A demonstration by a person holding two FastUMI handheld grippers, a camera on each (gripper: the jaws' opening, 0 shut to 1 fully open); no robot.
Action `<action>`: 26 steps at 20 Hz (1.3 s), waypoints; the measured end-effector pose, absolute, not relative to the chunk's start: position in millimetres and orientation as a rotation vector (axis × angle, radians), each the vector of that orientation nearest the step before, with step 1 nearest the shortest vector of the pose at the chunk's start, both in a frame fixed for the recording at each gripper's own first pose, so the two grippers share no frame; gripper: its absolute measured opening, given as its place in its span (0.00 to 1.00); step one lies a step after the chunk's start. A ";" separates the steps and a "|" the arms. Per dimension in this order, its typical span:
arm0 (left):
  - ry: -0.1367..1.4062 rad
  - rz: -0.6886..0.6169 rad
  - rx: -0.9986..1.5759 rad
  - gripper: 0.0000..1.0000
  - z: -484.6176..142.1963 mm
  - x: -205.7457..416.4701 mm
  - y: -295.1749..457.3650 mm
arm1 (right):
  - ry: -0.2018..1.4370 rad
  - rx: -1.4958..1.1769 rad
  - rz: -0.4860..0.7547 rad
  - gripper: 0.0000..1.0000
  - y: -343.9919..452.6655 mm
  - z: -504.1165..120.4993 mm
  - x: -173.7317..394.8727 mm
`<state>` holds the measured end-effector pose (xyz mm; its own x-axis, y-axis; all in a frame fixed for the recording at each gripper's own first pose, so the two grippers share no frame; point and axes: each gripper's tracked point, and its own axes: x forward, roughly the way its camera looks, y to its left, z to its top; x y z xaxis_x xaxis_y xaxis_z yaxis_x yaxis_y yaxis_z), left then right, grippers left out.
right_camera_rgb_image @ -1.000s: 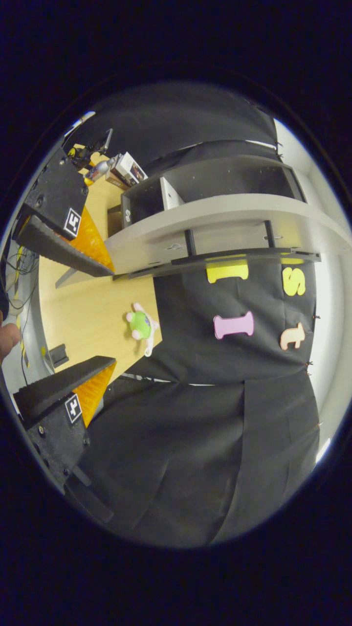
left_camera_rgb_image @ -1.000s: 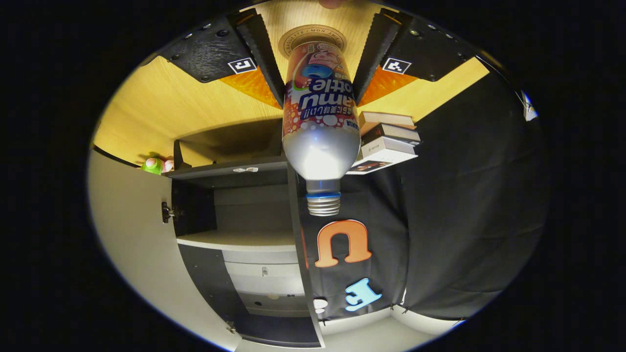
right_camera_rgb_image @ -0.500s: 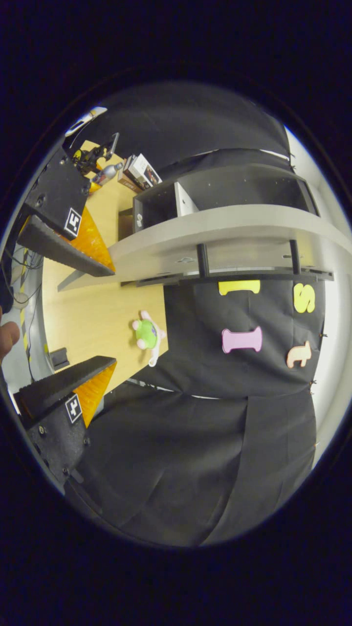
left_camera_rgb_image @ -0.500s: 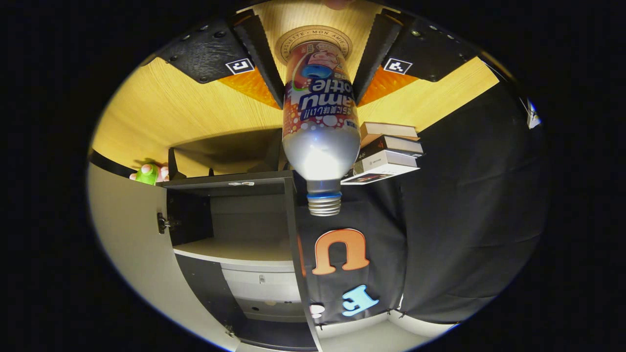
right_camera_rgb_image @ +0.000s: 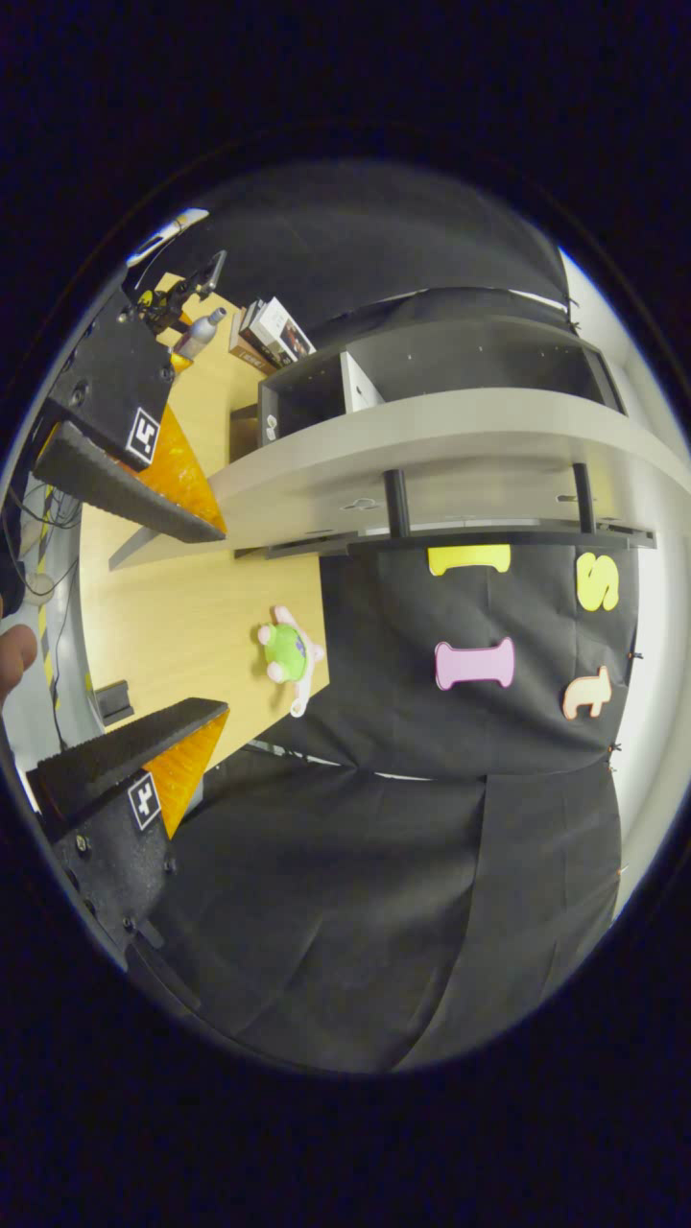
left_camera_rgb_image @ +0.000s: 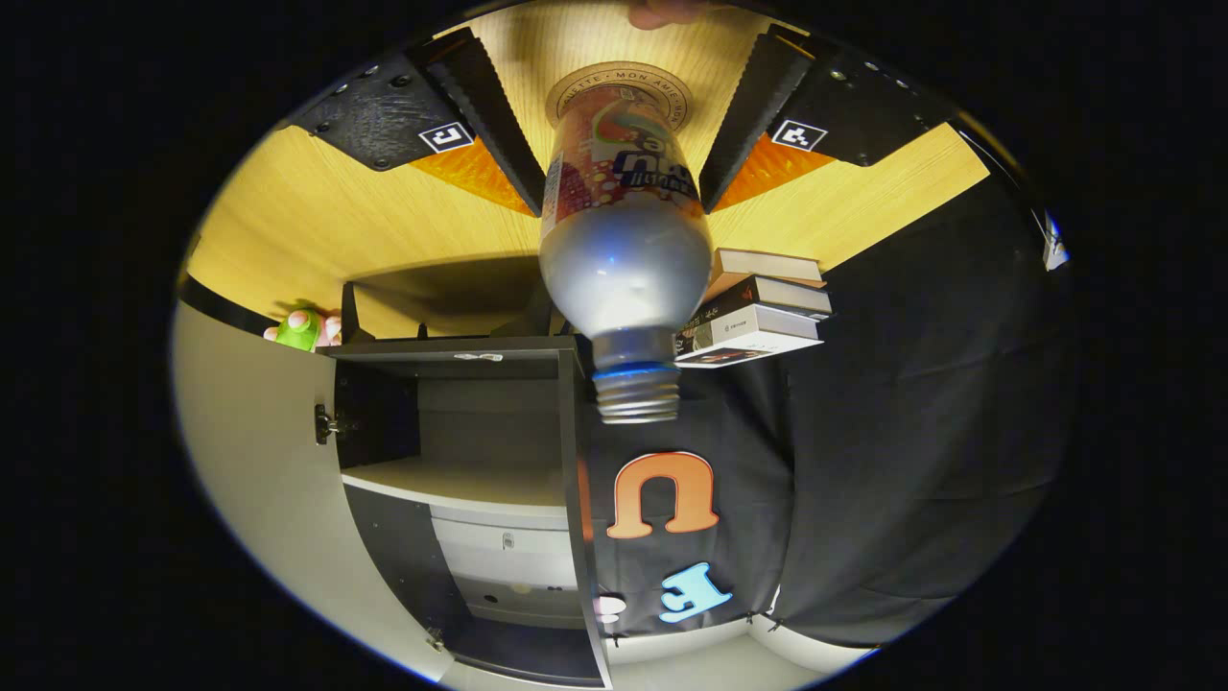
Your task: Open the cabinet door with the right hand, grasp the bottle in the cabinet with the left hand and place it on the coaster, then close the cabinet door with the right hand.
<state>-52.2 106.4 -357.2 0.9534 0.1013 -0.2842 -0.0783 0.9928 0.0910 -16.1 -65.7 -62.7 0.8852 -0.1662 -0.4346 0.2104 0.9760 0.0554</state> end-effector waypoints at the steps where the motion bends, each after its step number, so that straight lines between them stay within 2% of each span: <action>1: 0.294 0.093 0.087 0.97 -355.4 -54.3 107.4 | 0.438 0.096 -0.196 1.00 -66.3 -59.9 -16.5; 9: 0.309 0.069 0.138 0.97 -311.5 -73.0 101.6 | 0.401 0.075 -0.195 0.98 -67.6 -60.7 -13.4; 15: 0.235 0.042 0.160 0.96 -213.5 -91.5 94.9 | 0.375 0.170 -0.177 1.00 -69.9 -68.8 -7.3; 19: 0.206 -0.065 0.149 0.97 -148.9 -77.9 47.2 | 0.324 0.196 -0.147 1.00 -73.2 -61.9 1.1; 20: 0.182 -0.078 0.136 1.00 -128.4 -72.1 33.9 | 0.302 0.196 -0.139 1.00 -76.7 -56.1 5.4; 21: 0.164 -0.075 0.127 0.96 -108.7 -65.8 22.9 | 0.274 0.194 -0.133 1.00 -80.5 -48.4 9.9; 22: 0.154 -0.089 0.116 0.96 -90.6 -58.8 9.6 | 0.243 0.196 -0.115 1.00 -83.8 -38.7 13.0; 23: 0.146 -0.107 0.109 1.00 -76.0 -51.8 -5.1 | 0.218 0.198 -0.090 0.98 -85.0 -31.8 15.4; 24: 0.140 -0.127 0.097 0.96 -63.4 -46.7 -19.3 | 0.199 0.201 -0.065 1.00 -87.7 -24.5 17.0; 25: 0.134 -0.137 0.089 0.96 -49.7 -42.4 -31.5 | 0.180 0.208 -0.031 0.98 -89.3 -16.5 18.7; 26: 0.132 -0.146 0.079 1.00 -38.4 -41.4 -44.0 | 0.154 0.216 0.006 1.00 -89.3 -4.4 19.8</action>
<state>-41.4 -44.0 -38.4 0.9807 -0.1396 -0.1370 0.1499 0.9863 0.0685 19.8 -89.3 -4.4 0.9881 0.0223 -0.1519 0.0109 0.9767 0.2143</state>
